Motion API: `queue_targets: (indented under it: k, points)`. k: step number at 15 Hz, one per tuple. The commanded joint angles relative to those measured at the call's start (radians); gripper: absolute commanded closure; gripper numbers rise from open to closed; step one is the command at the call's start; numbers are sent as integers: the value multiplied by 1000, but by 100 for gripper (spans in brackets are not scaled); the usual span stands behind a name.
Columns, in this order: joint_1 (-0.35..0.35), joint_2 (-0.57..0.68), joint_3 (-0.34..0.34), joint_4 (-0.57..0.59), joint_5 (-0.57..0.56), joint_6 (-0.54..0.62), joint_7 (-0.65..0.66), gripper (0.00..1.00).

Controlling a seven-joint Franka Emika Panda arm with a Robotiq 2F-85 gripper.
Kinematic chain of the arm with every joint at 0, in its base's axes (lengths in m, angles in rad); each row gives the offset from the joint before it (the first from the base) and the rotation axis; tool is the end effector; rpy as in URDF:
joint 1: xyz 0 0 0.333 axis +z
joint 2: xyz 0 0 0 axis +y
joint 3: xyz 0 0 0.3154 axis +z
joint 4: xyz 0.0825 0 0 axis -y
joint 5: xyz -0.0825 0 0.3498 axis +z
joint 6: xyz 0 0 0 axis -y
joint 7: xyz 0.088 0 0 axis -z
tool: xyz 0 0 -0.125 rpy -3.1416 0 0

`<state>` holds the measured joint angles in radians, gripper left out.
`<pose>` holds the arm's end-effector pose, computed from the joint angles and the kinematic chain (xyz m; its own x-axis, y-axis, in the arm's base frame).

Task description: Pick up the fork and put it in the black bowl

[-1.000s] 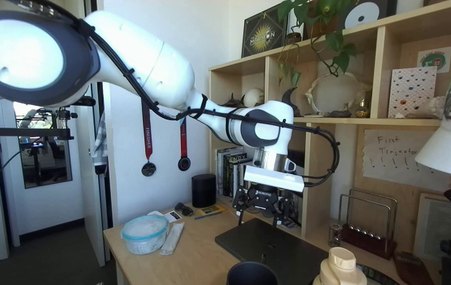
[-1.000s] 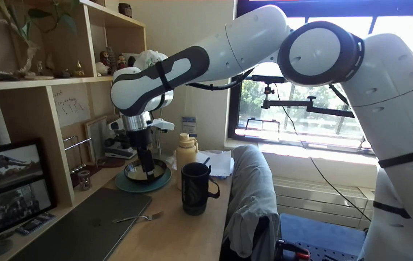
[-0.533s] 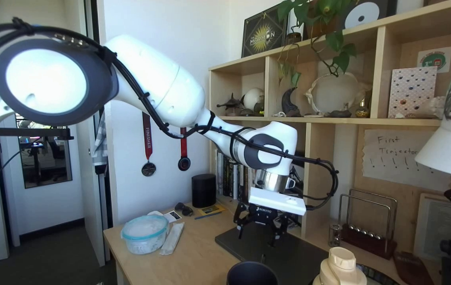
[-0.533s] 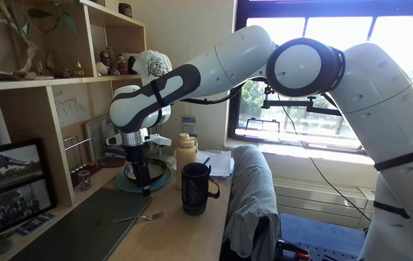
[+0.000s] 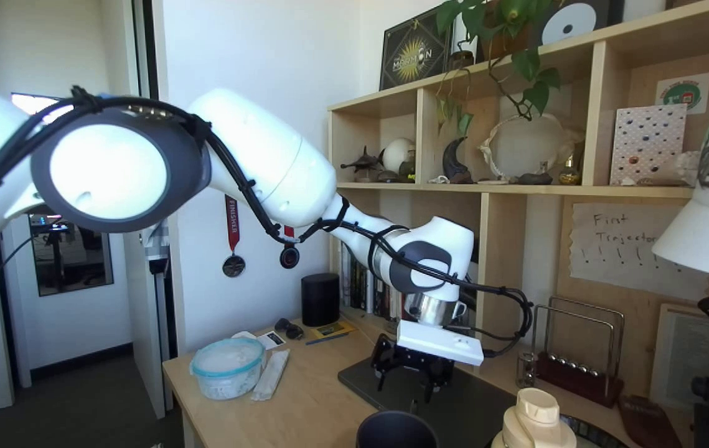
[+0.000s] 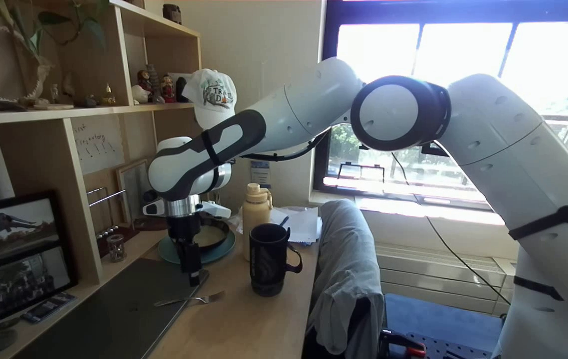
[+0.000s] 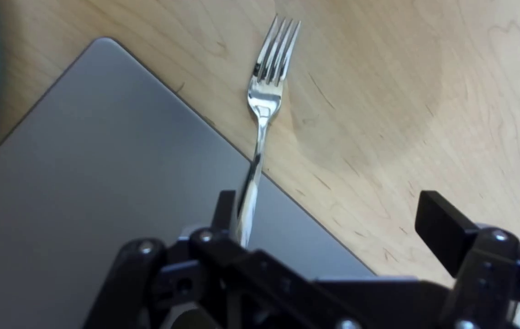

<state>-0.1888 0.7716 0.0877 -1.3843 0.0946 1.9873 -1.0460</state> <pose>0.6786 -0.0727 0.2414 0.6400 0.7675 0.0358 0.7547 -0.6193 -0.2165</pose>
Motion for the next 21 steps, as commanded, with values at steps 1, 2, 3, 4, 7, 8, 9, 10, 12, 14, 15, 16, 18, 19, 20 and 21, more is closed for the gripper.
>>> queue_targets:
  k: [1,2,3,4,7,8,9,10,12,14,15,16,18,19,20,21]
  points:
    - [-11,59,25,57,22,5,-46,0]
    - [-11,72,29,66,23,4,-49,0]
    - [-10,84,31,74,22,3,-49,0]
    - [-11,96,34,83,22,2,-51,0]
    - [-12,127,41,108,22,-2,-49,0]
    - [-13,134,43,114,22,-2,-49,0]
    - [-14,143,44,121,22,-2,-49,0]
    - [-15,150,45,127,23,-1,-48,0]
    - [-17,162,46,138,23,-1,-47,0]
    - [-18,173,46,149,22,-2,-46,0]
    - [-18,179,47,155,22,-2,-46,0]
    - [-19,184,47,160,22,-4,-45,0]
    - [-20,193,49,169,23,-7,-44,0]
    - [-20,196,50,173,24,-11,-43,0]
    - [-20,199,50,175,25,-12,-43,0]
    - [-21,203,51,177,26,-15,-43,0]
